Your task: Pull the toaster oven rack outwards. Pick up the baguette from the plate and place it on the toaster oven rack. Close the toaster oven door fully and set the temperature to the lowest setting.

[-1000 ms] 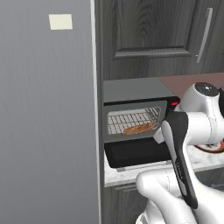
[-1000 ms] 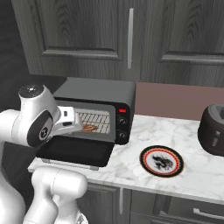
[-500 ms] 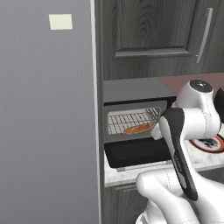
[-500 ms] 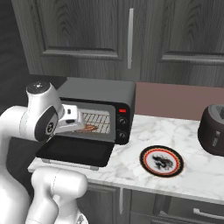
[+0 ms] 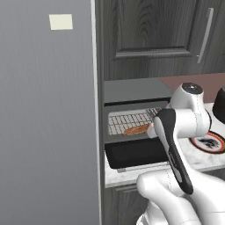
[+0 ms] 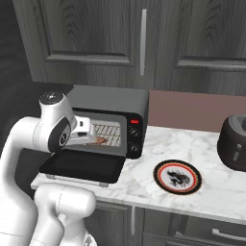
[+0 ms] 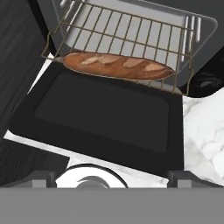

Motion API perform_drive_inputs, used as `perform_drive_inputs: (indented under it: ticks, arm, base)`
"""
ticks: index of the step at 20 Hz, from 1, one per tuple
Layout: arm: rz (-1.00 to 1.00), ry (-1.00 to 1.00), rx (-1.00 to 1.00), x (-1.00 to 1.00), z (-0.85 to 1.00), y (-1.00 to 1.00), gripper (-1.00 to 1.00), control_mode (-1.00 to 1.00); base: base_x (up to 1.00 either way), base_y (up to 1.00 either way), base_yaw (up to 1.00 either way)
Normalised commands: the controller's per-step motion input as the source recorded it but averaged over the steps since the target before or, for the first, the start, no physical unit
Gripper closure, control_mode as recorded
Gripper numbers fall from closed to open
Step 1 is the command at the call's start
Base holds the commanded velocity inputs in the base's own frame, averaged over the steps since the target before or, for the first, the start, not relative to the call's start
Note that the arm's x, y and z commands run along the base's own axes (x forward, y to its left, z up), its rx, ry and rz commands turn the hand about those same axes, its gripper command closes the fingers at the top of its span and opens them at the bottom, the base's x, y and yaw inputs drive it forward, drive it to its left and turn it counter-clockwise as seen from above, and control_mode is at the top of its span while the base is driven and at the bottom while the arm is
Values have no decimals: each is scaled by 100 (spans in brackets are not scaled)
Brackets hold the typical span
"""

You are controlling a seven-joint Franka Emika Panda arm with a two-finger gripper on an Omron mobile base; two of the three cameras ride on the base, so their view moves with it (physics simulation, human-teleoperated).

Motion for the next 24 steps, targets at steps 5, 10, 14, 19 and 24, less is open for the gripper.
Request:
perform_drive_inputs:
  ticks: [5,10,14,19,24]
  arm:
    - [-12,0,4,15,-39,-3,-100,-100]
    - [-11,-1,15,2,-31,-13,-100,-100]
    - [-4,-4,16,0,-19,-21,-100,-100]
    - [0,-1,6,1,-1,-22,-100,-100]
    - [0,0,0,19,0,-2,-100,-100]
  base:
    - [0,0,0]
    - [0,0,0]
    - [0,0,0]
    - [0,0,0]
    - [0,0,0]
